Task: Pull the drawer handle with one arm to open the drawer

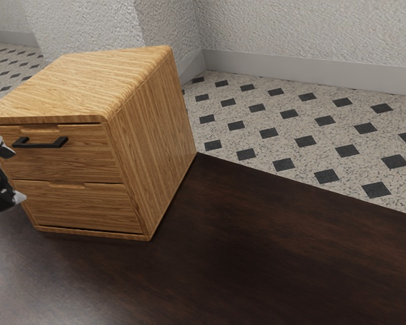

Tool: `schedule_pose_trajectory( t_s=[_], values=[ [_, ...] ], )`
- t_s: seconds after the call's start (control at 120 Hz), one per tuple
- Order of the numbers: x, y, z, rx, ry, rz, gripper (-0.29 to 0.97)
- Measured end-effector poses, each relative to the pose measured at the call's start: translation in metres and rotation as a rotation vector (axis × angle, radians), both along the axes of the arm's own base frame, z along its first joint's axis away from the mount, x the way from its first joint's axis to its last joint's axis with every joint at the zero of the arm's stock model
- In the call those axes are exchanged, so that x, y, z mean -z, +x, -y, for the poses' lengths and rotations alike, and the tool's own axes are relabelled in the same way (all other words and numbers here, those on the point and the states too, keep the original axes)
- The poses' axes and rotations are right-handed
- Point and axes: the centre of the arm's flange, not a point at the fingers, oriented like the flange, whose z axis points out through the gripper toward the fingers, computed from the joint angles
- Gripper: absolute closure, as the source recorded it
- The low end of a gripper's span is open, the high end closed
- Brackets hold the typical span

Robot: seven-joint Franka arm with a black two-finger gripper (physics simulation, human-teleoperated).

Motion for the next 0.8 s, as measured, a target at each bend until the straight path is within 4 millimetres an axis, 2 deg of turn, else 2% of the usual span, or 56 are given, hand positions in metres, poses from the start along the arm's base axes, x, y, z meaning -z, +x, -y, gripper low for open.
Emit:
schedule_pose_trajectory(
  t_s=[0.042,0.075,0.167,0.225,0.392,0.592,0.8],
  values=[
    [0.011,0.017,-0.007,0.025,0.031,-0.015,0.0],
    [0.016,0.023,-0.017,0.035,0.046,-0.016,0.0],
    [0.026,0.025,-0.053,0.03,0.053,-0.011,0.0],
    [0.028,0.025,-0.064,0.039,0.065,-0.004,0.0],
    [0.034,0.047,-0.058,0.146,0.112,0.01,0.0],
    [0.035,0.053,-0.078,0.195,0.135,0.045,0.0],
    [0.041,0.057,-0.077,0.251,0.161,0.039,0.0]
  ],
)
